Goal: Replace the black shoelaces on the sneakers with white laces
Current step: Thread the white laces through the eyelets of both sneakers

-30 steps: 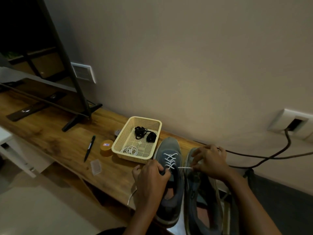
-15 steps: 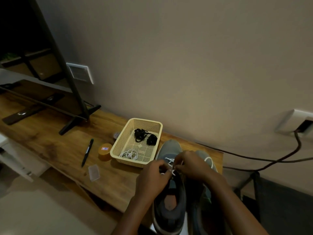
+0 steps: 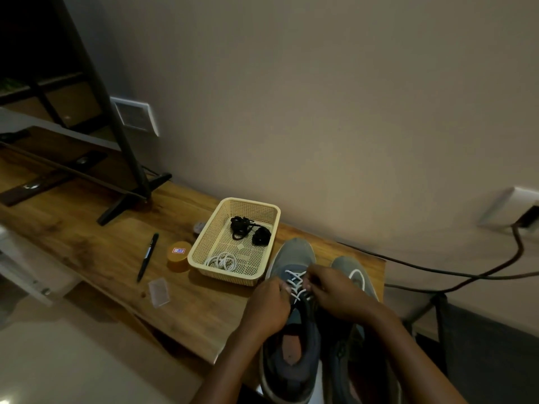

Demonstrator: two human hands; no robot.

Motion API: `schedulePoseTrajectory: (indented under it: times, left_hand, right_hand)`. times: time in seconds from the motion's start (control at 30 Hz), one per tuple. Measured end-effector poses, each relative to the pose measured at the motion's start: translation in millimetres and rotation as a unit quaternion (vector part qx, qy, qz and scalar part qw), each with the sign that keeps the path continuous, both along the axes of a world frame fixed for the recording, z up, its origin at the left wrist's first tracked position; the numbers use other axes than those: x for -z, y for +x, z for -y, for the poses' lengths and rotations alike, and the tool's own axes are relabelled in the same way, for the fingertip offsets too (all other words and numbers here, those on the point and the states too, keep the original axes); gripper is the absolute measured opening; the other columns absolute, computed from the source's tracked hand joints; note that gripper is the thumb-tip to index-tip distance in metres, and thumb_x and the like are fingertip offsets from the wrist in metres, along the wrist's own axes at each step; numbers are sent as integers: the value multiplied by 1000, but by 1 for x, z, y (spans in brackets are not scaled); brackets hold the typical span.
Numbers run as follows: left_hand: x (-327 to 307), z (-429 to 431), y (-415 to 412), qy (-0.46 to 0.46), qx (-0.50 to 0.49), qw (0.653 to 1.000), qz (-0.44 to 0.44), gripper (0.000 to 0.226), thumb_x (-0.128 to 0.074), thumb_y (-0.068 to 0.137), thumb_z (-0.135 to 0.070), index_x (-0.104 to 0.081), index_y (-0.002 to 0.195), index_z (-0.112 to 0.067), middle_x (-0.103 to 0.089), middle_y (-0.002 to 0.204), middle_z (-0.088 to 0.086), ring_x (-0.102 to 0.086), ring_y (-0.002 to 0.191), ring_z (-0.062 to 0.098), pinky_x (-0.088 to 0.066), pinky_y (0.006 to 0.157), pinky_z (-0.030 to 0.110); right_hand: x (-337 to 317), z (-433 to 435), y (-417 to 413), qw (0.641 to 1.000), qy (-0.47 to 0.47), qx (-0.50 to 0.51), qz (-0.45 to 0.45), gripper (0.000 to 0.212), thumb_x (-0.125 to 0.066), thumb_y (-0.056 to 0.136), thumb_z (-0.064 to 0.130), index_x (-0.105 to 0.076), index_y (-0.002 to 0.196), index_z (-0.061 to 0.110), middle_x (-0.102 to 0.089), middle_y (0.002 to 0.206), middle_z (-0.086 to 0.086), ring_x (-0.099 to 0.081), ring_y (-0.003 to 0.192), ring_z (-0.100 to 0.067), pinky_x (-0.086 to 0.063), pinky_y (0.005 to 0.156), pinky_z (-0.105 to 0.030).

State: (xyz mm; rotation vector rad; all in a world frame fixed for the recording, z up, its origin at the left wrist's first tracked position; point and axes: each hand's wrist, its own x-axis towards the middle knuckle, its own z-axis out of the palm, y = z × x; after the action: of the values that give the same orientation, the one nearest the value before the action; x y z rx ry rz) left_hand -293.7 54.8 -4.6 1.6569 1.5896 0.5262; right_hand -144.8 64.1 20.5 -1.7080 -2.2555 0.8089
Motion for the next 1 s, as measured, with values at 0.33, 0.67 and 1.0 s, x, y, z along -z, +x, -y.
schedulePoseTrajectory:
  times: [0.33, 0.67, 1.0]
  left_hand:
    - [0, -10, -19, 120, 2, 993, 5, 16, -54, 93, -23, -69, 100, -26, -67, 98, -8, -61, 91, 9, -52, 82, 35]
    - [1, -27, -21, 171, 153, 970, -84, 9, -66, 84, -25, -70, 91, -27, -59, 99, -11, -56, 88, 6, -48, 76, 32]
    - [11, -22, -17, 142, 158, 975, -73, 13, -38, 97, -13, -41, 87, -21, -44, 96, -1, -48, 82, 17, -41, 75, 35]
  right_hand:
    - [1, -7, 8, 995, 55, 63, -57, 14, -58, 87, 9, -69, 87, 19, -58, 82, 8, -52, 73, -4, -38, 63, -15]
    - [15, -10, -2, 998, 65, -11, 14, 8, -51, 91, 15, -58, 87, 15, -50, 93, -5, -51, 88, -21, -39, 72, -31]
    - [18, -6, 6, 998, 18, 45, -50, 24, -42, 94, 9, -39, 74, 22, -56, 82, -5, -50, 76, -18, -32, 64, -31]
